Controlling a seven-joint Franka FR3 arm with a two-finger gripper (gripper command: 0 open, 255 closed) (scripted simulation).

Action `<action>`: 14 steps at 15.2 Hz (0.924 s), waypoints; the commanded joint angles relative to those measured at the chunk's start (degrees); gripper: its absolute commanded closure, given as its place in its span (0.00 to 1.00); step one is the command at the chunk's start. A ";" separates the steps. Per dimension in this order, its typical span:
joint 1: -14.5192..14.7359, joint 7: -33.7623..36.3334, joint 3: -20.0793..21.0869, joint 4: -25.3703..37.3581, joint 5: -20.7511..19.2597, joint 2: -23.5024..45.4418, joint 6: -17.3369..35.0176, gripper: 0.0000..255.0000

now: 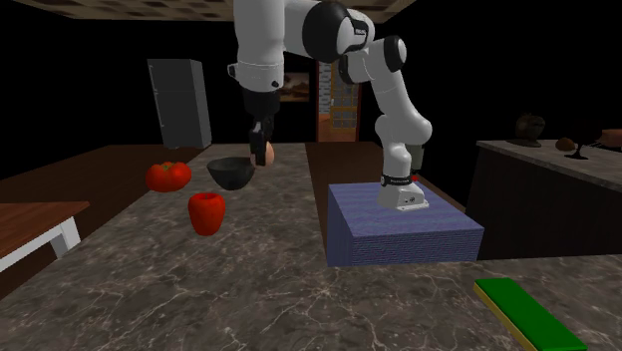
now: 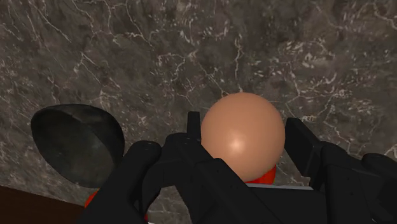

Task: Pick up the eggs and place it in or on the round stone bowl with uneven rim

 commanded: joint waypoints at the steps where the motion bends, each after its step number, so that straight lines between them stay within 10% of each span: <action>1: -2.14 -1.56 -0.17 -2.33 0.49 -1.69 1.19 1.00; 14: -16.58 -16.16 -3.88 -12.75 2.57 -9.28 9.55 1.00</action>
